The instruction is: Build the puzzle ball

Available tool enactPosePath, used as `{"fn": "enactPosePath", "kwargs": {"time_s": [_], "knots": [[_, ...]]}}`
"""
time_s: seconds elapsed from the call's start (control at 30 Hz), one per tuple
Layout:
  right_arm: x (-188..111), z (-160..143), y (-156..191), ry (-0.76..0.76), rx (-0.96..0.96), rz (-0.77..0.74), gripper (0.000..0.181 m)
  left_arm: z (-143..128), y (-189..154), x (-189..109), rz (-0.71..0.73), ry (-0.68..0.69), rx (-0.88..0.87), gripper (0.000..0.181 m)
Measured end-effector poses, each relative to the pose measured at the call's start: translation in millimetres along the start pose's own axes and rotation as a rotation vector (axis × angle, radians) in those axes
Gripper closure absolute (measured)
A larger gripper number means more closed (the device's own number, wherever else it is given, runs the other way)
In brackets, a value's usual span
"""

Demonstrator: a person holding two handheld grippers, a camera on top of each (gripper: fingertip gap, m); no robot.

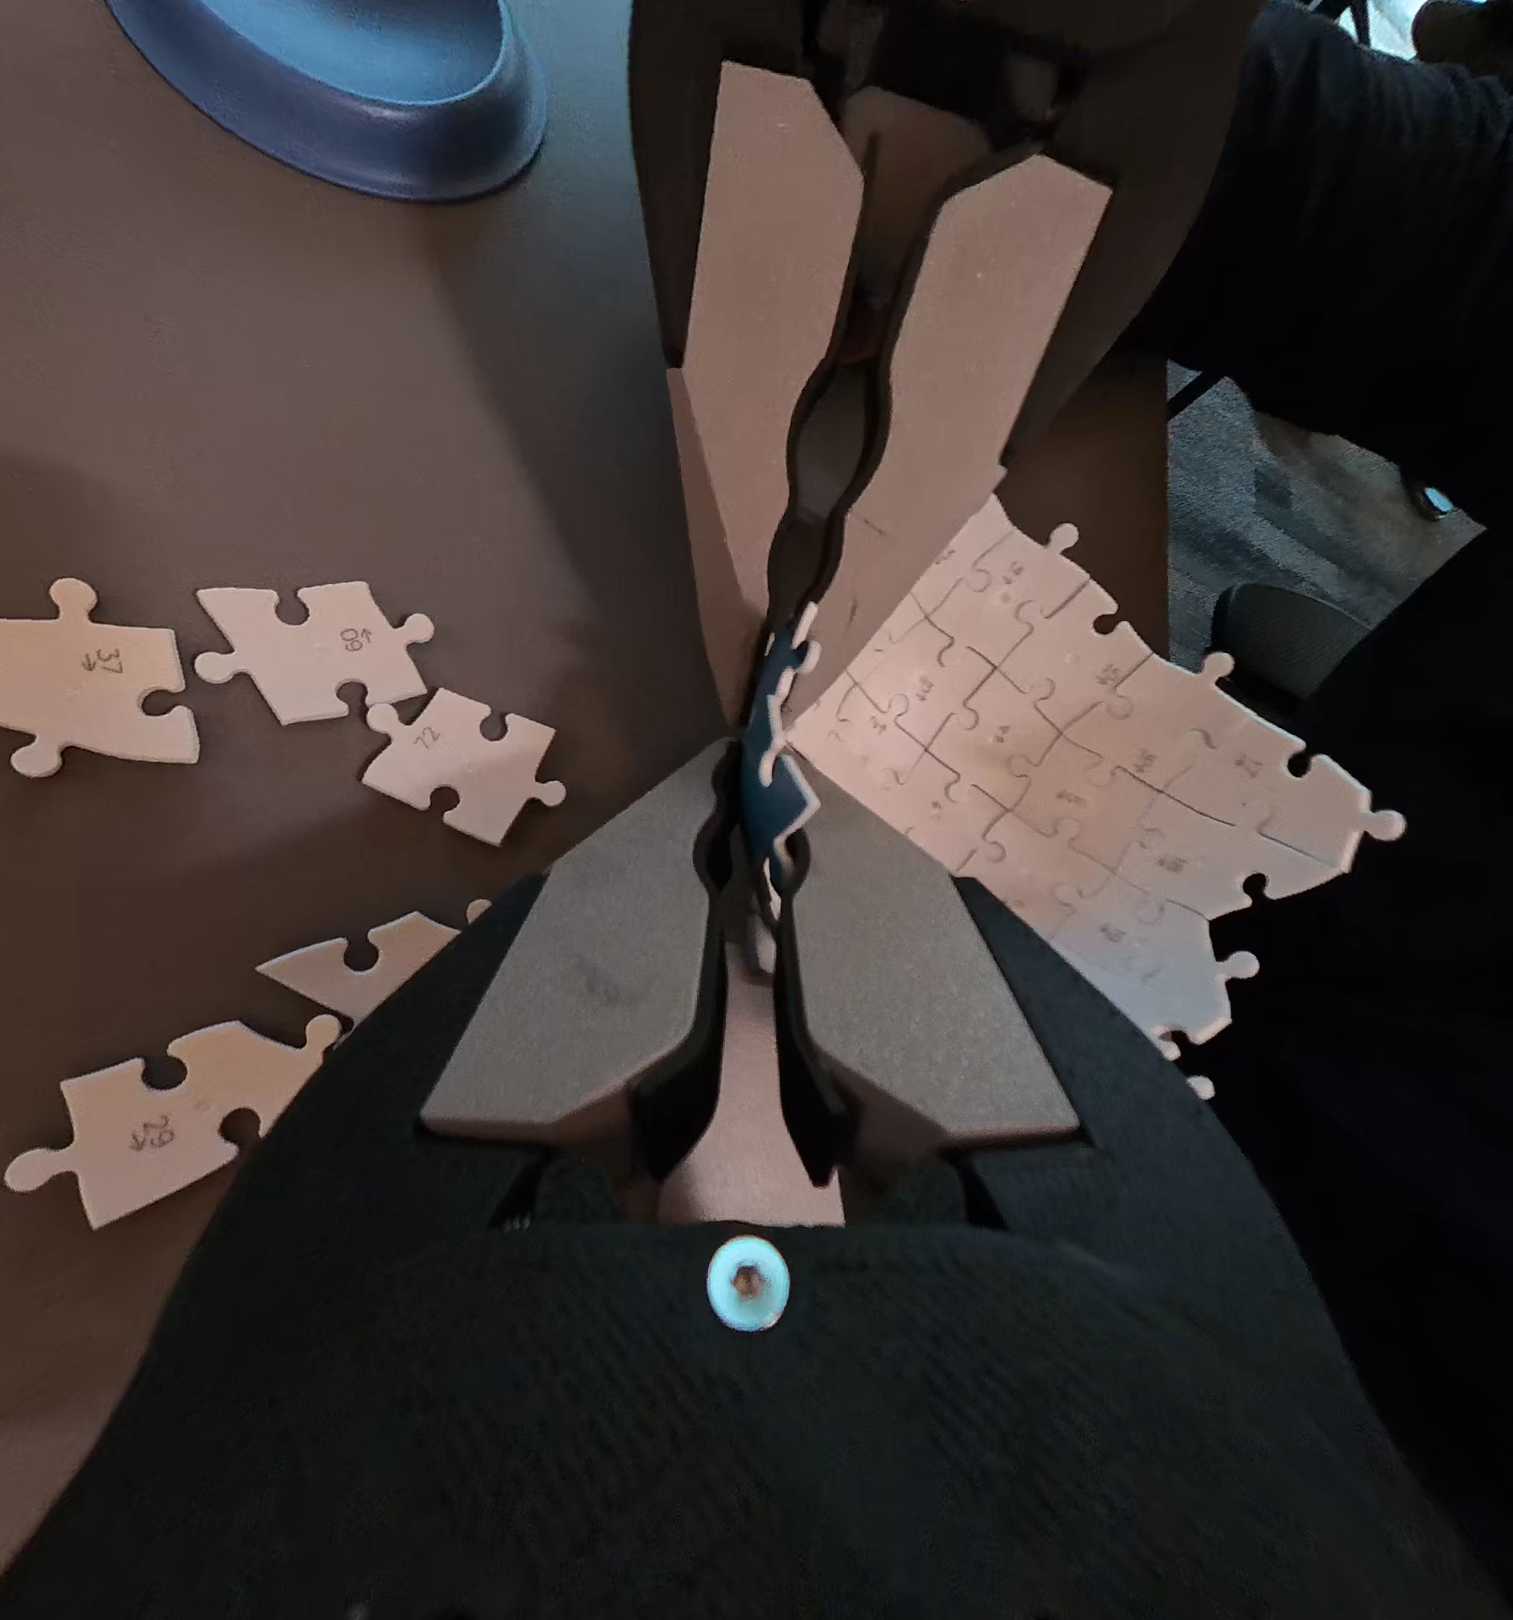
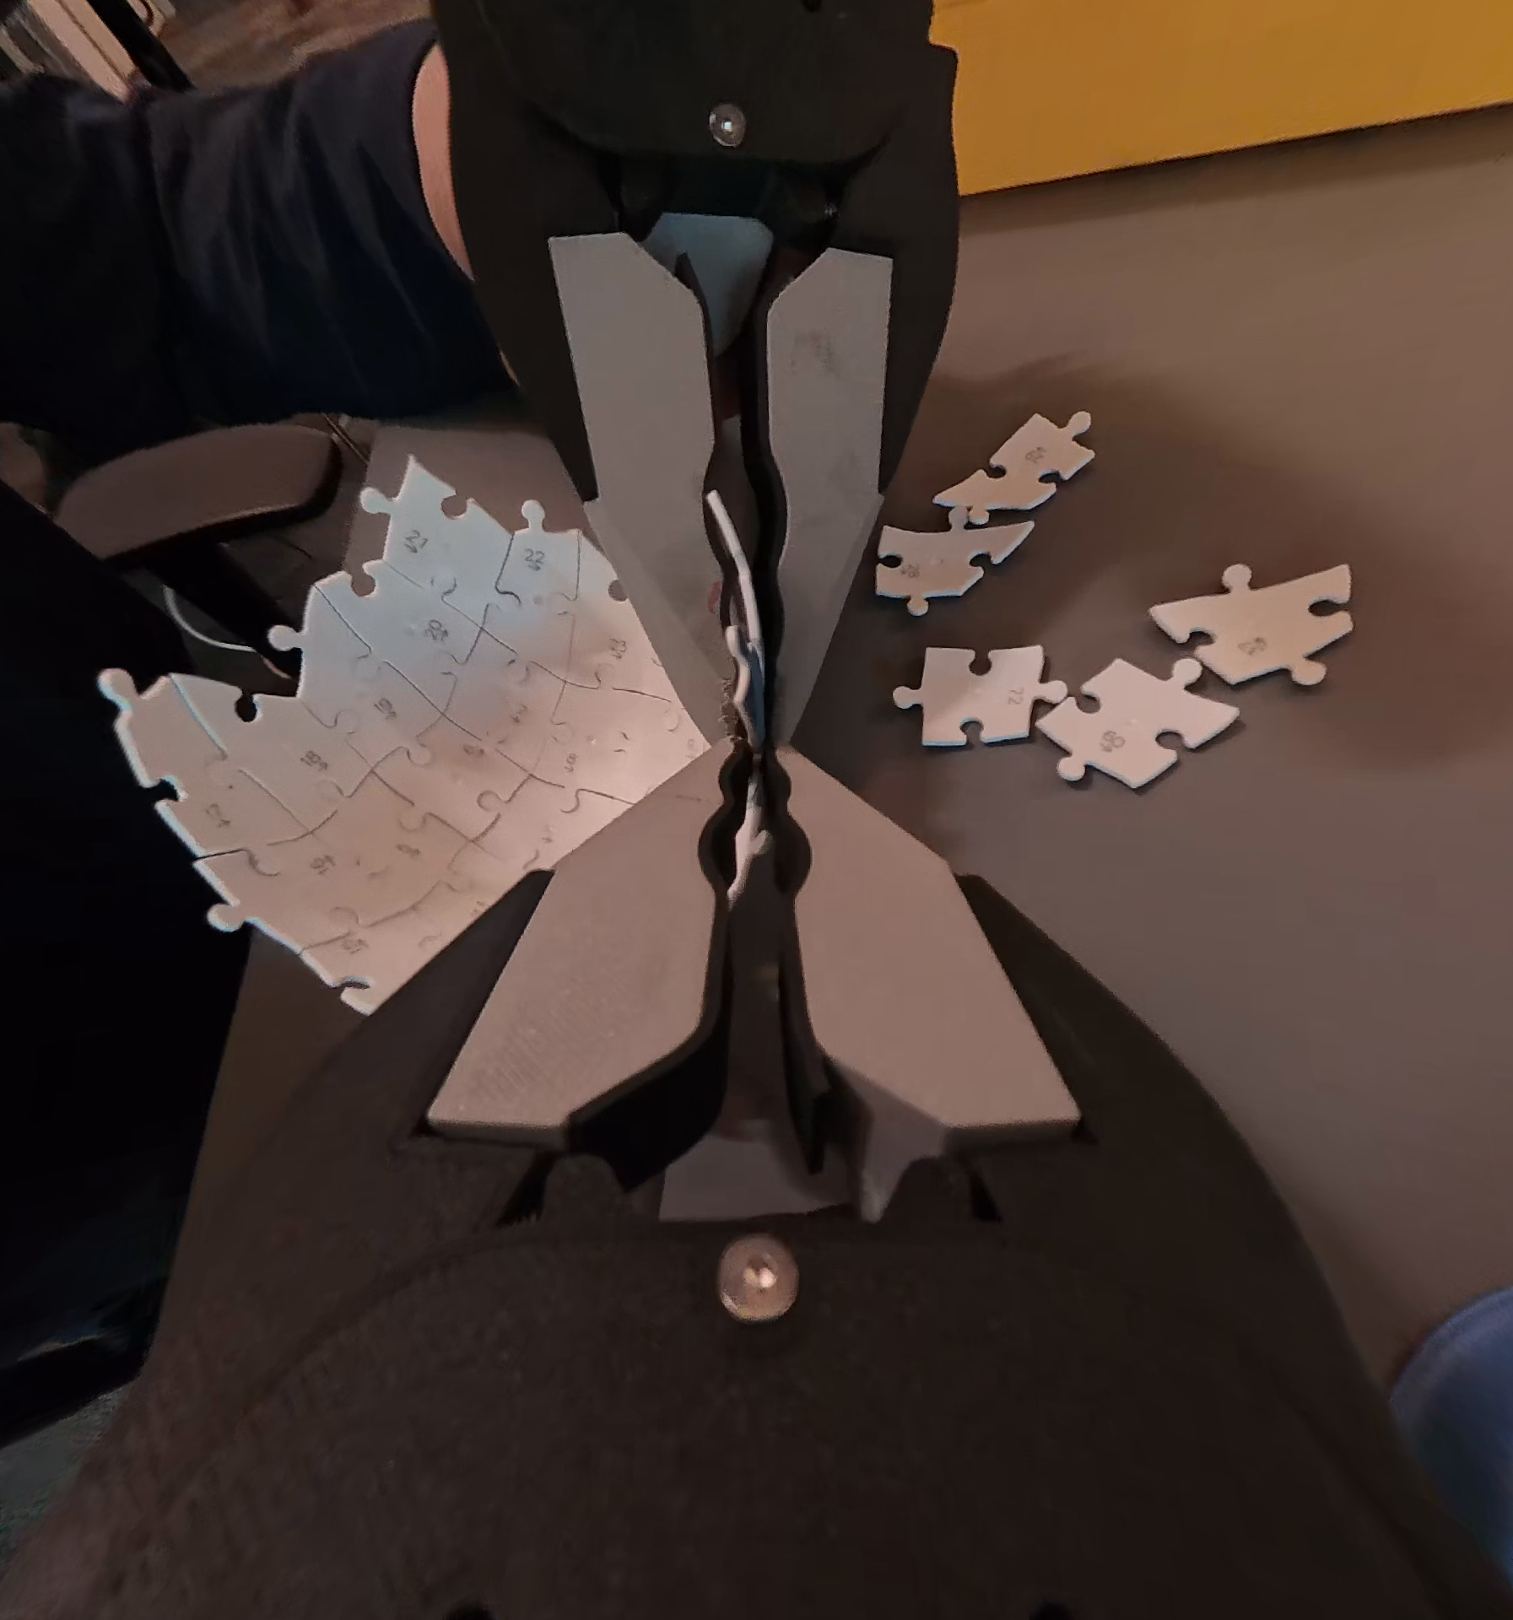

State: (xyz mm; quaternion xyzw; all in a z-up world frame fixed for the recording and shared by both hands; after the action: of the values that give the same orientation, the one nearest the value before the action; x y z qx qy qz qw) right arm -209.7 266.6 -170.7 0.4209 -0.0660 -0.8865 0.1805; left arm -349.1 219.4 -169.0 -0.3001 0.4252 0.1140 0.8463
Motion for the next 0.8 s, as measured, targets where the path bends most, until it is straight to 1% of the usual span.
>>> {"fn": "enactPosePath", "kwargs": {"time_s": [0.13,0.33,0.67,0.8], "knots": [[1.9,2.3,6.3,0.032,-0.069,-0.091,0.181,-1.2,1.8,0.7,-0.019,0.004,-0.009,0.180],[4.4,2.8,11.9,0.049,-0.112,-0.174,0.181,-1.4,-0.1,-0.3,0.028,0.015,0.006,0.180],[7.8,5.1,24.3,0.091,-0.326,-0.337,0.181,-4.7,3.2,-1.8,-0.035,0.018,0.002,0.181],[8.8,4.7,26.9,0.105,-0.391,-0.378,0.181,-4.9,4.1,-1.1,-0.046,0.017,-0.004,0.180]]}}
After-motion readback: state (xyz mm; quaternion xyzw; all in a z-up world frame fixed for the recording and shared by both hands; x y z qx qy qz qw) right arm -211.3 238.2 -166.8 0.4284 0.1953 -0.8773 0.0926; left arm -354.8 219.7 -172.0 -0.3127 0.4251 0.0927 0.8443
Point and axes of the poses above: each gripper's, where its closed fingertips meet, x out along the fingers, z out of its top, y = z × x across the jaws, the point moved 10 cm from there along -x, back along the fingers, and after that the axes turned 15 degrees about y, right-handed, at the moved point
